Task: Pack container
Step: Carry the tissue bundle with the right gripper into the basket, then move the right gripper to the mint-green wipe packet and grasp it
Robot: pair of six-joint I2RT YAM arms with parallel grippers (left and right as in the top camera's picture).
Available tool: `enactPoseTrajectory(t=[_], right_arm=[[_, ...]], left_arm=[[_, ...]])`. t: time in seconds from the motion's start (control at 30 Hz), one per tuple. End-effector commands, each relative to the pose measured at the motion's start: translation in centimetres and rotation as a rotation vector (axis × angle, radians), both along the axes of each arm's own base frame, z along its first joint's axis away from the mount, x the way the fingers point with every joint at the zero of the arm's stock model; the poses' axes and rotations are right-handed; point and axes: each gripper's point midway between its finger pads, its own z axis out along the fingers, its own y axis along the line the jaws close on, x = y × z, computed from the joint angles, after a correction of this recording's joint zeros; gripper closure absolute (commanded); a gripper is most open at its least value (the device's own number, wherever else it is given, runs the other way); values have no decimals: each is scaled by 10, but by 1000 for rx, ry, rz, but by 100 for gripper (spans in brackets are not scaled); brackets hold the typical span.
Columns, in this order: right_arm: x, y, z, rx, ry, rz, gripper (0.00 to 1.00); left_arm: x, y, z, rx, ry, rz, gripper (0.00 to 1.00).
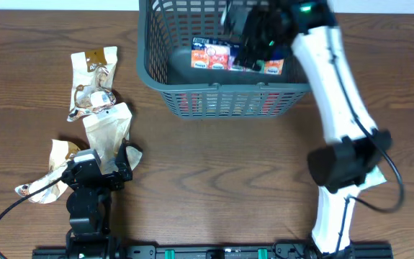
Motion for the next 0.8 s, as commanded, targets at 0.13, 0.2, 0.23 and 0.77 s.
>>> enactPoseTrajectory(t=[0.13, 0.2, 0.23, 0.77], right_arm=[[-60, -128, 161, 240, -191, -400, 1], [-84, -163, 155, 245, -117, -516, 1], [-94, -174, 151, 243, -82, -552, 1], [-191, -215, 21, 122, 484, -996, 1]], left_arm=[[-1, -3, -10, -12, 21, -11, 1], [-1, -3, -10, -12, 21, -11, 1], [-1, -3, -10, -12, 20, -11, 1], [0, -3, -8, -12, 12, -11, 1]])
